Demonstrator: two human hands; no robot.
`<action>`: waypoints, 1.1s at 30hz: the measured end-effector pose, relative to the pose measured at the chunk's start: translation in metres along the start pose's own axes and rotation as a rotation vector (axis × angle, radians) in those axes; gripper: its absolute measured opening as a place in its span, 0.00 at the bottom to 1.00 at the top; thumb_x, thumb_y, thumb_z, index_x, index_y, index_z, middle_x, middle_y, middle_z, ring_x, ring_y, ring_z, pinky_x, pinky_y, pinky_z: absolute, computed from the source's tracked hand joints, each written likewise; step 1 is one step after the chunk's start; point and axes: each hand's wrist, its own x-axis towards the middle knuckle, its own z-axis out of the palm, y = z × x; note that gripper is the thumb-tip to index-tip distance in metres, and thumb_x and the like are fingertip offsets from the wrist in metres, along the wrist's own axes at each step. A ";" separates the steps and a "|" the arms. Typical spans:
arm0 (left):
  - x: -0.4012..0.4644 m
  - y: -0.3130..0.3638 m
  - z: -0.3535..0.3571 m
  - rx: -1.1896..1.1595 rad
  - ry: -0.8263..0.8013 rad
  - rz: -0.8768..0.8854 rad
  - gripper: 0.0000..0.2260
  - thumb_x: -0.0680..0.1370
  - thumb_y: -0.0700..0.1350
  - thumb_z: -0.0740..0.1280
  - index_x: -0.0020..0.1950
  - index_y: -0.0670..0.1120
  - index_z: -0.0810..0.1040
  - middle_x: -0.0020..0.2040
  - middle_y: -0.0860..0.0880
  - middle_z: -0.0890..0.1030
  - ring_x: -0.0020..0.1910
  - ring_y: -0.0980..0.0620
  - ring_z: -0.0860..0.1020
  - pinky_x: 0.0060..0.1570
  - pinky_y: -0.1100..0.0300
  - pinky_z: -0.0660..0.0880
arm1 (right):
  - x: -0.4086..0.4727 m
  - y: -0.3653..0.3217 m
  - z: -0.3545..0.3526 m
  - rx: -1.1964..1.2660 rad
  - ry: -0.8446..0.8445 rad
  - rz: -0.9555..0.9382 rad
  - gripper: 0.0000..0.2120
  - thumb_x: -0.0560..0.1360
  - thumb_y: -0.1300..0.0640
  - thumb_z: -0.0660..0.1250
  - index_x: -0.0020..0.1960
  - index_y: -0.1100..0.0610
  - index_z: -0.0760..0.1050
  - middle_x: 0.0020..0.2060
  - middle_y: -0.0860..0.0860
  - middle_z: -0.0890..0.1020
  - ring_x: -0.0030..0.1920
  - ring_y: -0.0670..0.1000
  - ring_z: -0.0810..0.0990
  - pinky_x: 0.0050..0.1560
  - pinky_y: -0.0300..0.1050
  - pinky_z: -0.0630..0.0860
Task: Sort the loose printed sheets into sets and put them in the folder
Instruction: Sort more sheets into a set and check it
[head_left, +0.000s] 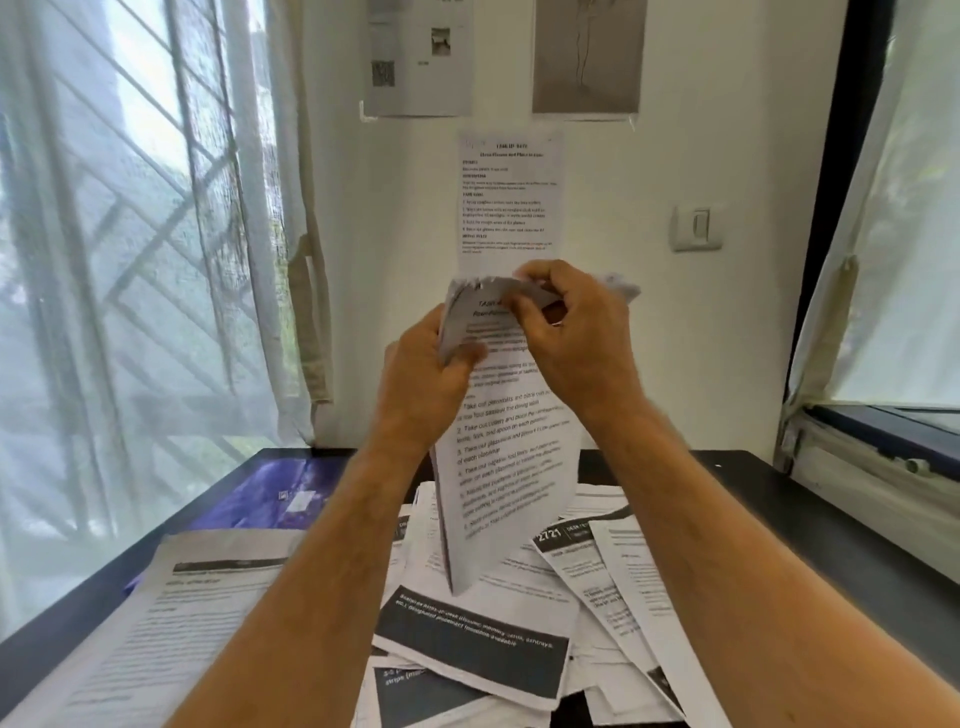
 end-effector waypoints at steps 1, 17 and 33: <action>-0.001 -0.003 0.001 -0.027 0.027 -0.046 0.08 0.78 0.41 0.71 0.51 0.55 0.79 0.43 0.58 0.84 0.40 0.62 0.83 0.37 0.68 0.79 | -0.004 0.002 -0.003 -0.022 0.001 0.008 0.17 0.78 0.55 0.70 0.66 0.53 0.74 0.60 0.52 0.77 0.53 0.46 0.79 0.51 0.37 0.81; -0.057 -0.056 0.008 -0.783 -0.154 -0.838 0.20 0.72 0.35 0.73 0.63 0.39 0.78 0.55 0.37 0.84 0.52 0.36 0.84 0.45 0.41 0.82 | -0.099 0.063 -0.045 0.379 -0.221 0.790 0.10 0.74 0.59 0.74 0.55 0.56 0.81 0.45 0.53 0.87 0.41 0.56 0.87 0.44 0.55 0.84; -0.091 -0.071 0.022 -0.309 -0.133 -0.489 0.10 0.78 0.38 0.68 0.51 0.53 0.83 0.45 0.55 0.87 0.47 0.53 0.85 0.43 0.56 0.82 | -0.137 0.064 -0.017 0.252 -0.261 0.774 0.10 0.73 0.57 0.75 0.52 0.49 0.80 0.48 0.49 0.87 0.46 0.52 0.87 0.50 0.57 0.84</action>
